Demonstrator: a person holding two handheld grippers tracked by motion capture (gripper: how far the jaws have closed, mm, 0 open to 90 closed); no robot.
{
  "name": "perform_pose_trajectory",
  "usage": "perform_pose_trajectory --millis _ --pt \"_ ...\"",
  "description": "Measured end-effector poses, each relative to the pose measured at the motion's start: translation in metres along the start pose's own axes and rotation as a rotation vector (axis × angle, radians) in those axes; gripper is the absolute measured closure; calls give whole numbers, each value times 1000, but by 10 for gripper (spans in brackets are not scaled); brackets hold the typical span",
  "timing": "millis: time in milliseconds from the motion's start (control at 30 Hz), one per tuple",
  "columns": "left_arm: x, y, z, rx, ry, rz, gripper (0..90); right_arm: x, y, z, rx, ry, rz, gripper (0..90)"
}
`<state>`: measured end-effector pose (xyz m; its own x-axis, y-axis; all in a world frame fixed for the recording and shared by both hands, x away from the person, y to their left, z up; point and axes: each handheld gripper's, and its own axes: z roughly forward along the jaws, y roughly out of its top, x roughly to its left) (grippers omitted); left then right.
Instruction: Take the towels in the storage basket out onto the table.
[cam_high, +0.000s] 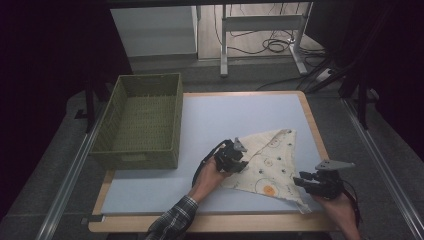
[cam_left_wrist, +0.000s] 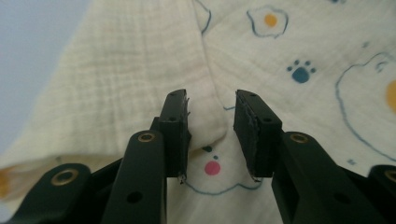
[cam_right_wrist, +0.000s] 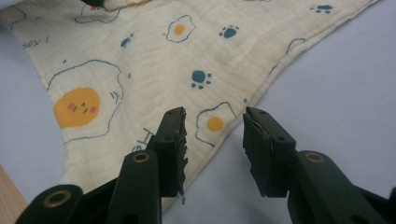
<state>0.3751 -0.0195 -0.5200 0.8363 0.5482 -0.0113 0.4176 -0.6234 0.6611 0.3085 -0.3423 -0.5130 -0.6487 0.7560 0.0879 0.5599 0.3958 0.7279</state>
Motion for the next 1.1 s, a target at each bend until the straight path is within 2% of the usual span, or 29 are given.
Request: perform_pose_trajectory --millis 33,67,100,133,233,367,400,533,600,667,700,767,867,1000,1100 --pt "0 -1 3 6 5 6 691 1 -1 1 -2 1 1 585" --pt "0 -2 4 -11 11 17 729 1 -2 1 -4 1 -2 584" --pt "1 -2 3 -9 12 -6 822 0 -3 0 -4 0 -2 583" --pt "3 -1 3 -9 13 -8 860 0 -4 -1 -6 -2 6 582" --pt "10 5 -2 -18 26 -14 864 -2 -5 -3 -10 -3 13 582" --pt "34 20 -13 -31 85 -40 857 -2 -4 -6 -19 -2 15 579" --pt "44 25 -17 -31 112 -46 856 -2 -3 -6 -18 -2 14 578" --pt "78 39 -27 -53 186 -109 850 -2 0 -5 -18 -2 6 574" --pt "96 44 -30 -57 246 -140 841 -1 2 -4 -18 -2 5 571" --pt "112 46 -32 -67 280 -184 786 -1 4 -3 -15 -3 3 568" --pt "118 46 -33 -79 283 -202 731 -2 4 -3 -15 -5 1 564" --pt "122 44 -34 -91 266 -219 686 -3 6 -2 -16 -6 1 556" --pt "118 41 -28 -70 279 -190 637 -7 7 3 -9 -11 9 541" --pt "118 37 -20 -56 281 -185 588 -14 11 9 -4 -27 29 526" --pt "124 34 -14 -53 281 -198 575 -21 17 16 -12 -41 43 496"
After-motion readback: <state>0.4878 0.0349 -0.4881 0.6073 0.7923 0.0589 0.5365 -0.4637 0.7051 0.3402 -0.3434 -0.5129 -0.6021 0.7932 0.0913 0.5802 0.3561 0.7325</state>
